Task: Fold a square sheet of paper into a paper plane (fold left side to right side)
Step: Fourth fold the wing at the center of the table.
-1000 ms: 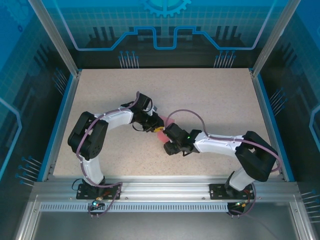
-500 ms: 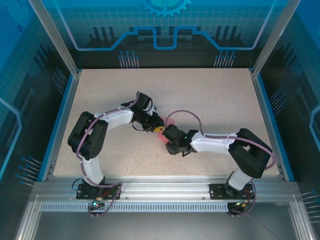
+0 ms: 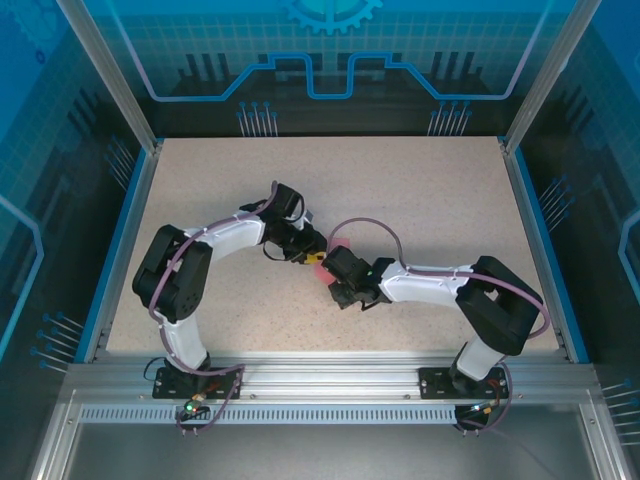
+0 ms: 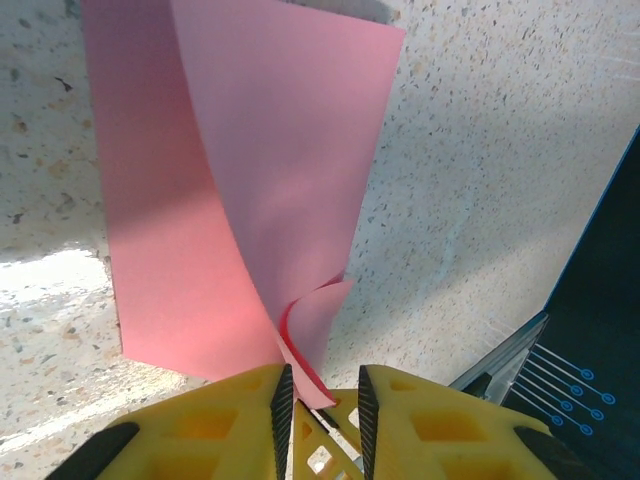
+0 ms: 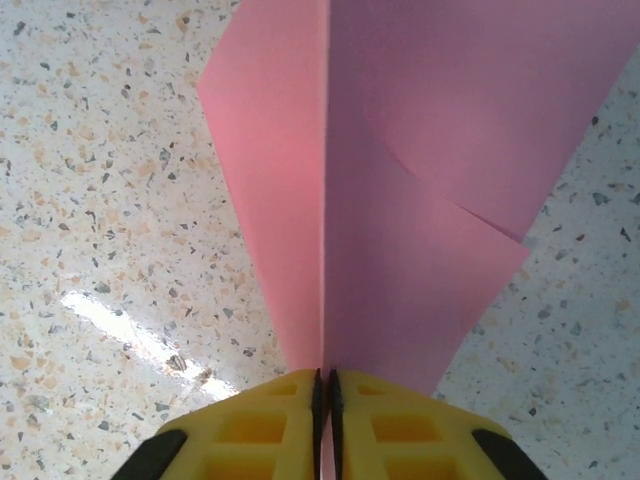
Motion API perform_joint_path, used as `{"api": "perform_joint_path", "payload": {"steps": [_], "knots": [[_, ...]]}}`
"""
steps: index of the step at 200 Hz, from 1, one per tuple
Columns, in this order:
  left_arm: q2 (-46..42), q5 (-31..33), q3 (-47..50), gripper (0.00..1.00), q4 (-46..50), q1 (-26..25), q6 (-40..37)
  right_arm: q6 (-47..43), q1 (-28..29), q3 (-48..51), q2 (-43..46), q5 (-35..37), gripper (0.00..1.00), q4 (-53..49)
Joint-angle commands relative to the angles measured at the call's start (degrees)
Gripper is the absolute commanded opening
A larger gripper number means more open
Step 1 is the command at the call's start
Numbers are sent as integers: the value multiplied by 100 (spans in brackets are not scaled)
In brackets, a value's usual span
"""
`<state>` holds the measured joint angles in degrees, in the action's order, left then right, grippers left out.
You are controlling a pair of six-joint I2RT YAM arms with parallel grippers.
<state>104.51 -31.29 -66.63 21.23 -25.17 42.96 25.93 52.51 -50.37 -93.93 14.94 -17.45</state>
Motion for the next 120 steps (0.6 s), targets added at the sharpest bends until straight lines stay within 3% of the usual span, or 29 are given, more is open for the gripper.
{"api": "perform_joint_path", "payload": {"steps": [1, 24, 46, 79, 98, 120], "knots": [[-205, 34, -175, 29, 218, 55, -169, 43, 4, -34, -57, -49, 9, 74], [-331, 76, -157, 35, 294, 172, -250, 22, -63, 112, 43, -244, 5, 167], [-573, 77, -95, 50, 381, 375, -388, -17, -173, 233, 152, -504, 4, 276], [-1001, 88, 56, 62, 521, 710, -636, -19, -341, 352, 282, -936, 3, 416], [-1092, 25, 229, 61, 505, 860, -624, 16, -456, 472, 403, -1237, 3, 596], [-1002, -243, 464, 50, 285, 830, -556, 100, -626, 636, 554, -1737, 3, 904]]}}
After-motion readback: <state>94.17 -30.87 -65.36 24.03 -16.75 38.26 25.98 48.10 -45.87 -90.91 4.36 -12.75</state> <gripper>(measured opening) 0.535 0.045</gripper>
